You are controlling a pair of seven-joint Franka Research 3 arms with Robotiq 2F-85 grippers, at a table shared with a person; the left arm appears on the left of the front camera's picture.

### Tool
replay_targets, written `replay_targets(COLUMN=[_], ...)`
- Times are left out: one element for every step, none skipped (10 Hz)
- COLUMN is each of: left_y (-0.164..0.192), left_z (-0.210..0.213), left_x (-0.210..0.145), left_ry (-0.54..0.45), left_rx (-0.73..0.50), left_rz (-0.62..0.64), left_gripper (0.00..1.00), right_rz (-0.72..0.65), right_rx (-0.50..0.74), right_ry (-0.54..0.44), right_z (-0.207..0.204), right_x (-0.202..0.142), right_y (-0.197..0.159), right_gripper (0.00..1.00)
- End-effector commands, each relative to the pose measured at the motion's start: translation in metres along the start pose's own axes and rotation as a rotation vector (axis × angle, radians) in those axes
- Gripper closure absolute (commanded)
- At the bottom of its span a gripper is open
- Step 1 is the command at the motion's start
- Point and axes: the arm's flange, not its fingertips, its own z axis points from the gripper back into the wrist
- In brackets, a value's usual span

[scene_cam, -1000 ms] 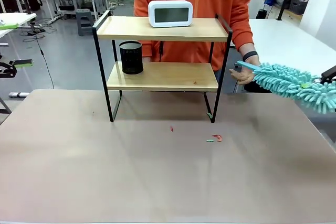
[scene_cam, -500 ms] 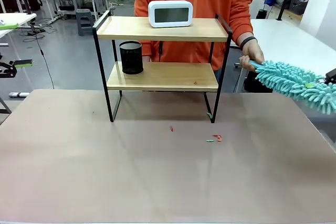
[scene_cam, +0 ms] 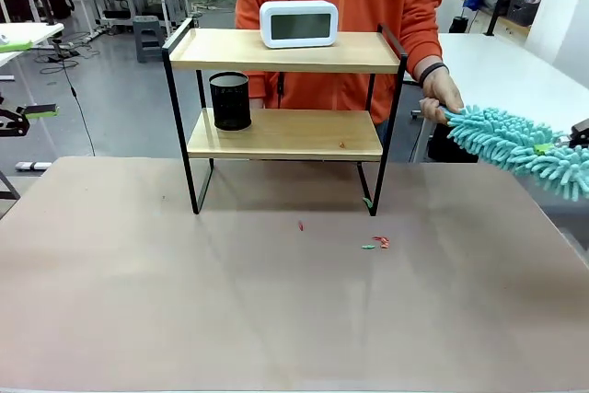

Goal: Clean the shelf.
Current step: Hand the Duster back to the human.

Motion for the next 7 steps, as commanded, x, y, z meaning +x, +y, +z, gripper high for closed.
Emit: replay_targets(left_y=[-0.001, -0.001, -0.001, -0.001, 0.000, -0.004, -0.001], left_z=[0.003, 0.003, 0.003, 0.003, 0.000, -0.014, -0.045], left_x=[-0.001, -0.001, -0.001, -0.001, 0.000, -0.014, -0.031], left_ry=[0.015, 0.015, 0.015, 0.015, 0.000, 0.046, 0.102], left_rx=[-0.003, -0.003, -0.003, -0.003, 0.000, -0.025, -0.026], left_rz=[-0.003, -0.003, -0.003, -0.003, 0.000, 0.012, 0.016], left_gripper=[0.00, 0.00, 0.00, 0.00, 0.00, 0.00, 0.00], right_rz=[0.009, 0.014, 0.027, 0.048, 0.065, 0.086, 0.122], right_rx=[-0.001, 0.009, 0.029, 0.053, 0.061, 0.069, 0.086], right_ry=[0.011, 0.010, 0.019, 0.044, 0.062, 0.084, 0.122], right_z=[-0.001, -0.001, 0.000, -0.003, -0.007, -0.013, -0.024], right_x=[0.000, -0.001, -0.002, -0.005, -0.008, -0.013, -0.022], right_y=[0.001, 0.002, 0.004, 0.008, 0.013, 0.020, 0.034], right_gripper=[0.00, 0.00, 0.00, 0.03, 0.00, 0.00, 0.00])
